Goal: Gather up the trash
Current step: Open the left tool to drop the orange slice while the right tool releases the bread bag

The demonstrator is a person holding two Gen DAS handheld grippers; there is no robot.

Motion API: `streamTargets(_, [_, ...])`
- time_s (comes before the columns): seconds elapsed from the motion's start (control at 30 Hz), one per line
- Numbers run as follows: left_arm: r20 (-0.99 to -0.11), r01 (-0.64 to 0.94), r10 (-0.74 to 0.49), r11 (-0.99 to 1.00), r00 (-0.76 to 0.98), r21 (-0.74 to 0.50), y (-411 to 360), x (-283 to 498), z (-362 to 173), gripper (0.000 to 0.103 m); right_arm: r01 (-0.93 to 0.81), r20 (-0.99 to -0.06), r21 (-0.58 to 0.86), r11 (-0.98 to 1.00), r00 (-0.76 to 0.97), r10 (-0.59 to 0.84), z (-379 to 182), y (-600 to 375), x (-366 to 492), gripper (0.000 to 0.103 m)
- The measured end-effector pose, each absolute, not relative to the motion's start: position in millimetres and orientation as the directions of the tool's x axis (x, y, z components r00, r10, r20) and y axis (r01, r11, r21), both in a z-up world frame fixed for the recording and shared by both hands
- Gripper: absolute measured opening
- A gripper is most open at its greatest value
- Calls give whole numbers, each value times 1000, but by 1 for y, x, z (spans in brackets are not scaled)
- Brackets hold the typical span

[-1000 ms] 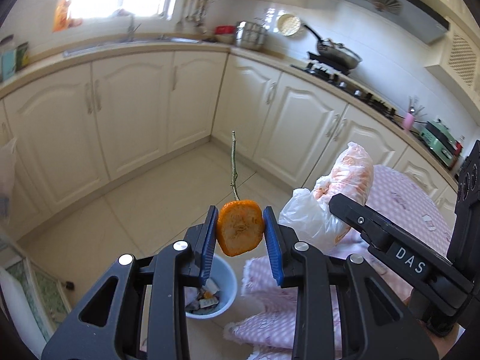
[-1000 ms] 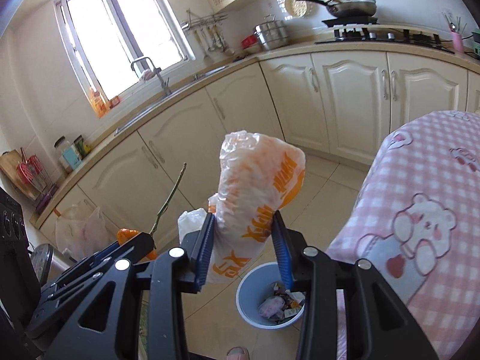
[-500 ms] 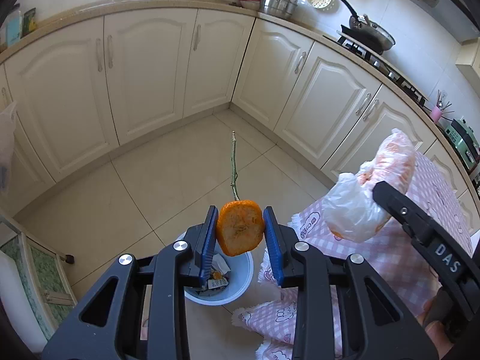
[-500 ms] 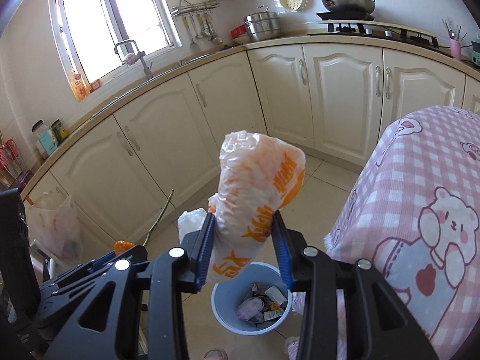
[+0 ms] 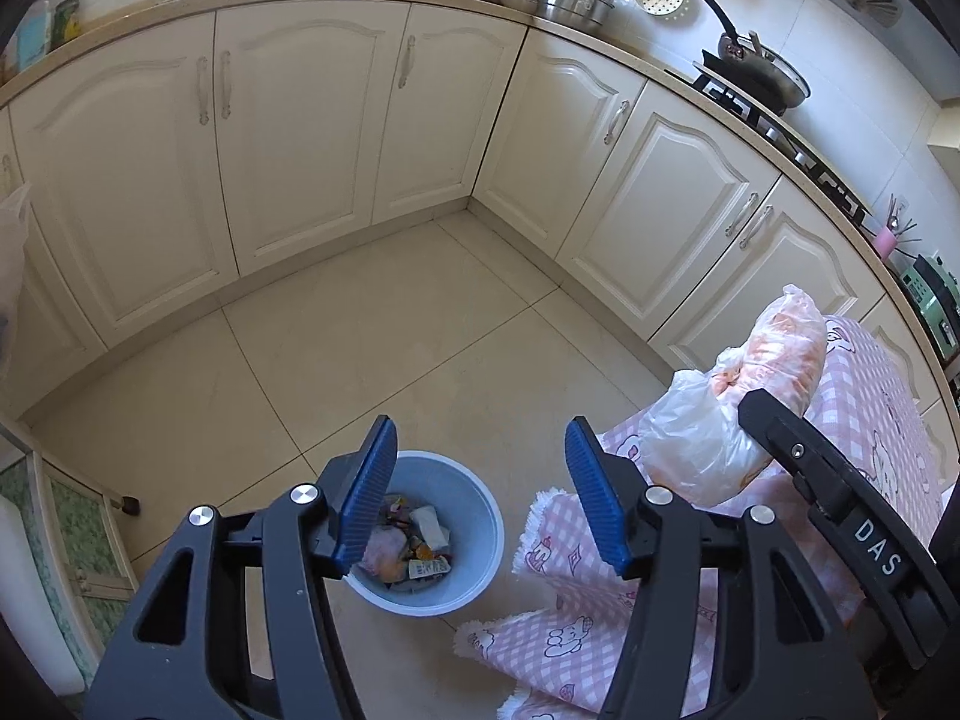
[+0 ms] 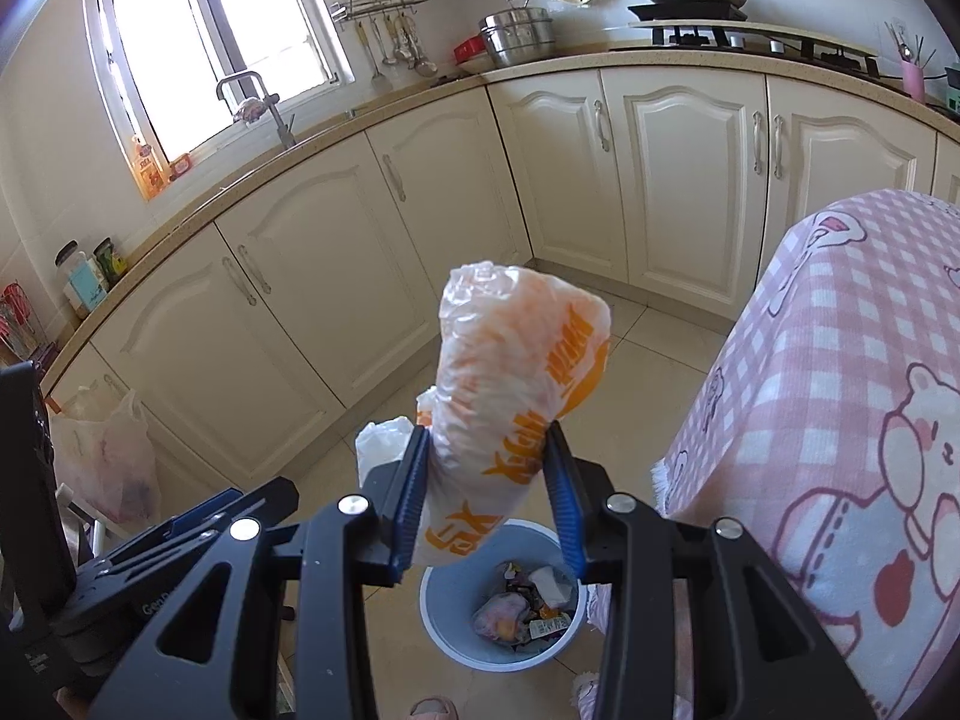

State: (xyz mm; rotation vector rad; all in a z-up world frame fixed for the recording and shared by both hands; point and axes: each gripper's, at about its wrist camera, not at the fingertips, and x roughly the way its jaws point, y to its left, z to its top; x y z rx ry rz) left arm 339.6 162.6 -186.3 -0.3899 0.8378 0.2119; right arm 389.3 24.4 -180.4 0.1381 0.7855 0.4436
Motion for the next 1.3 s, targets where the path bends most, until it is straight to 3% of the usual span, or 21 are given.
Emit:
streamTargets(0.5, [-775,-385,70,893,628,-231,182,331,-194,60,-378,-679,274,884,575,457,-193,53,391,40])
streamTargets(0.63, [-777,-399,83,889,624,-225,188,328,-196,67,-380,-679,279,882,571,461,-199,63,391,41])
streamTargets(0.7, [-779,-404,83,886,621,-228,192,327,-198,68,-377,-673,284,881,576,464,-201,65,395,43])
streamTargets(0.8, [-781,-412,89,883,618,-225,194,326,-197,70,-370,-668,308,877,572,476,-208,68,401,56])
streamTargets(1.23, [-745,-361,89,908,662,-213,169,306,-165,73,-353,-653,239,904,631,419,-174,40,372,60])
streamTargets(1.3, [-726,-346,95,915,681,-206,161,296,-152,77,-355,-646,214,910,647,404,-163,32,362,62])
